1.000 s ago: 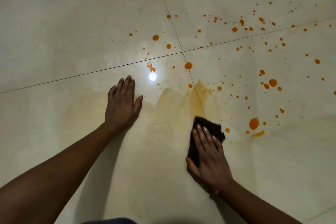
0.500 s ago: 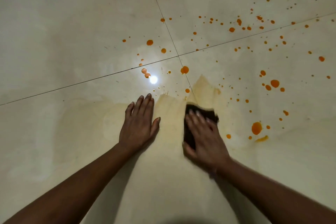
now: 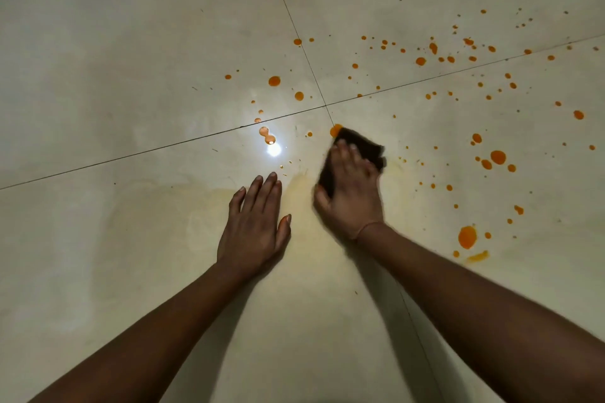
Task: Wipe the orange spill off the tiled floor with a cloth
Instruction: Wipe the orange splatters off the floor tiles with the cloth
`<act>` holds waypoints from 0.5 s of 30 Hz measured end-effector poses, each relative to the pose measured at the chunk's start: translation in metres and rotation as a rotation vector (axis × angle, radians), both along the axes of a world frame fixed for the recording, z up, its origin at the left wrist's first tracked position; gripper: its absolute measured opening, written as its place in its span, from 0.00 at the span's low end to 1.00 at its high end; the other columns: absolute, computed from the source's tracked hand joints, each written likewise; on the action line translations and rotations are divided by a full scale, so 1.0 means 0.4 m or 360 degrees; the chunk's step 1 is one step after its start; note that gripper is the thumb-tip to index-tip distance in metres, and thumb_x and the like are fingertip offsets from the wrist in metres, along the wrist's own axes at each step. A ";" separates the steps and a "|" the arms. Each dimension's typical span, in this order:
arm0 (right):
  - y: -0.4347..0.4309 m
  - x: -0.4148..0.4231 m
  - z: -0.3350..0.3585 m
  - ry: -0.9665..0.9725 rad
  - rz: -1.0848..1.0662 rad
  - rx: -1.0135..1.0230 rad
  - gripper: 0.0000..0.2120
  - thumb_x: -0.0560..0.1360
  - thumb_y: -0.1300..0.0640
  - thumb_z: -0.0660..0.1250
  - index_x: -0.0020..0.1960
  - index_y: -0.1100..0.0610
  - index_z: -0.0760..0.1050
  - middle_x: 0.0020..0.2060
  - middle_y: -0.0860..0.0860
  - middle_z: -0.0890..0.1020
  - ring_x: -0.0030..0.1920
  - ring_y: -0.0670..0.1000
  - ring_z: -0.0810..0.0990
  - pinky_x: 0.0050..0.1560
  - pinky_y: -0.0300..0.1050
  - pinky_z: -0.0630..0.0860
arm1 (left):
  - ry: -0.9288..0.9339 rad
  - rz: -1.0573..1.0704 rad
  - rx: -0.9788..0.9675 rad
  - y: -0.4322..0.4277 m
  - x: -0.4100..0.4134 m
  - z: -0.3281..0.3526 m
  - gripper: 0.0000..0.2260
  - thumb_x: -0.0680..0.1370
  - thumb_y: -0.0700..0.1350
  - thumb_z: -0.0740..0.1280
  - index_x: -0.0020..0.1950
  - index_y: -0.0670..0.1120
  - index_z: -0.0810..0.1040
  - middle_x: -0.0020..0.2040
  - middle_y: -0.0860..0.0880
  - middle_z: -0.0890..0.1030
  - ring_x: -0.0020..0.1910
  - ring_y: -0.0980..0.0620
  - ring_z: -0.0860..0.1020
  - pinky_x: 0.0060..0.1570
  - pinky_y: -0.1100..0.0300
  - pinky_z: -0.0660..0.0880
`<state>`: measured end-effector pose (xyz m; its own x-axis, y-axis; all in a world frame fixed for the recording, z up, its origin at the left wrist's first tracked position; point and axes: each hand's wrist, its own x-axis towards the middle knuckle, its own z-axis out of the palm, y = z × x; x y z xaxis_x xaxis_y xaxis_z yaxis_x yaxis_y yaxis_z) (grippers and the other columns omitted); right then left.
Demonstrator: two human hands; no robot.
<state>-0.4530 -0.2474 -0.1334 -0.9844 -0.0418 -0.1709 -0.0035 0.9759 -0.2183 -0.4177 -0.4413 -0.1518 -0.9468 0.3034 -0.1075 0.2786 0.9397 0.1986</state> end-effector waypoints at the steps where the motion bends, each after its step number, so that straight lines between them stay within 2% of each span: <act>1: -0.023 0.046 -0.007 -0.0004 0.0193 -0.0011 0.37 0.76 0.42 0.58 0.80 0.56 0.52 0.80 0.52 0.52 0.80 0.52 0.49 0.77 0.53 0.50 | -0.0012 -0.0003 0.0004 0.001 0.001 0.002 0.27 0.80 0.54 0.52 0.75 0.42 0.62 0.77 0.44 0.63 0.76 0.45 0.60 0.73 0.46 0.58; 3: 0.002 0.198 -0.005 -0.0070 0.0551 -0.0043 0.37 0.75 0.42 0.59 0.80 0.55 0.55 0.79 0.52 0.54 0.79 0.52 0.53 0.76 0.52 0.53 | -0.0037 0.0001 0.0000 0.001 0.003 0.011 0.27 0.80 0.54 0.51 0.76 0.42 0.62 0.77 0.44 0.62 0.76 0.45 0.59 0.73 0.46 0.58; 5: 0.101 0.245 0.007 -0.0045 0.0619 -0.0051 0.37 0.74 0.41 0.58 0.79 0.57 0.58 0.78 0.52 0.55 0.79 0.53 0.55 0.74 0.53 0.56 | -0.0045 0.0011 -0.0001 0.004 0.004 0.020 0.27 0.80 0.53 0.51 0.76 0.42 0.62 0.78 0.45 0.61 0.77 0.46 0.59 0.74 0.47 0.57; 7: 0.163 0.162 0.007 -0.0038 0.0313 0.0013 0.38 0.75 0.40 0.54 0.79 0.58 0.55 0.79 0.53 0.53 0.79 0.52 0.52 0.75 0.54 0.55 | -0.0051 0.0019 0.0008 0.004 0.002 0.020 0.27 0.79 0.53 0.52 0.75 0.42 0.63 0.77 0.45 0.62 0.76 0.46 0.60 0.74 0.47 0.57; 9: 0.128 0.044 0.007 -0.0023 -0.0043 0.0111 0.39 0.75 0.39 0.51 0.80 0.58 0.51 0.80 0.53 0.50 0.80 0.52 0.47 0.77 0.52 0.50 | -0.0034 0.0022 0.0031 0.002 0.004 0.016 0.27 0.79 0.53 0.53 0.75 0.42 0.63 0.77 0.45 0.62 0.76 0.46 0.60 0.74 0.47 0.56; 10: 0.081 0.021 0.004 -0.0013 -0.0043 0.0120 0.39 0.75 0.40 0.52 0.80 0.57 0.50 0.80 0.54 0.49 0.80 0.53 0.47 0.77 0.53 0.49 | -0.0028 0.0018 0.0062 0.002 0.003 0.015 0.26 0.79 0.52 0.54 0.75 0.42 0.63 0.77 0.46 0.62 0.76 0.46 0.59 0.74 0.47 0.56; 13: -0.012 0.138 -0.016 -0.0059 0.0476 0.0026 0.38 0.76 0.41 0.56 0.80 0.56 0.51 0.80 0.52 0.51 0.80 0.52 0.48 0.77 0.55 0.52 | -0.0032 0.0111 0.0257 0.004 0.007 0.036 0.24 0.80 0.48 0.54 0.75 0.42 0.63 0.77 0.46 0.63 0.77 0.48 0.59 0.75 0.48 0.52; 15: 0.050 0.266 0.006 -0.0124 0.0669 0.0007 0.37 0.75 0.40 0.57 0.80 0.54 0.55 0.79 0.51 0.53 0.79 0.52 0.53 0.76 0.53 0.53 | -0.0029 0.0241 0.0360 -0.008 0.005 0.067 0.24 0.80 0.48 0.53 0.75 0.42 0.63 0.77 0.46 0.62 0.77 0.48 0.58 0.75 0.48 0.50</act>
